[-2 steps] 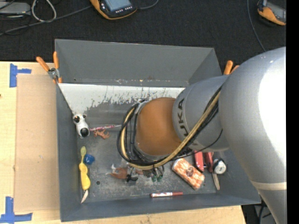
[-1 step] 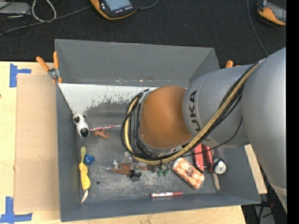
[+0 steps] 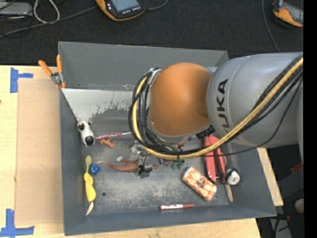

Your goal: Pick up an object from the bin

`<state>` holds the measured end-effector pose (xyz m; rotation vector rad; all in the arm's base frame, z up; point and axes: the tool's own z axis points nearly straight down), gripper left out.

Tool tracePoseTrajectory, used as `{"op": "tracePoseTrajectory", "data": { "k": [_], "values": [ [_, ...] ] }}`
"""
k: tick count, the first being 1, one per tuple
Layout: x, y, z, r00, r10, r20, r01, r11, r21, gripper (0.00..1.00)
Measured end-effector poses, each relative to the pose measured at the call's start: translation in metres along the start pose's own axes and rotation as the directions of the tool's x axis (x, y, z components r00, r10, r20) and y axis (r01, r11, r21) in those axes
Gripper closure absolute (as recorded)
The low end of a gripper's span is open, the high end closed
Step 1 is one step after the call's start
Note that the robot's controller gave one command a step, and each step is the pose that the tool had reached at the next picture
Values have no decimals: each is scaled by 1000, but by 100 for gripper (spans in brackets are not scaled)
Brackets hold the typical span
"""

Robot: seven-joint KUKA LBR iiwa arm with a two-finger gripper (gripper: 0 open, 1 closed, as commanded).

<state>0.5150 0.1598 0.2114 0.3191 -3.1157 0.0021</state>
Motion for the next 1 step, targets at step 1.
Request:
{"op": "tracePoseTrajectory", "data": {
  "k": [1],
  "values": [
    [12,14,-72,1000,16,3,-16,1000,0,100]
  ]
}}
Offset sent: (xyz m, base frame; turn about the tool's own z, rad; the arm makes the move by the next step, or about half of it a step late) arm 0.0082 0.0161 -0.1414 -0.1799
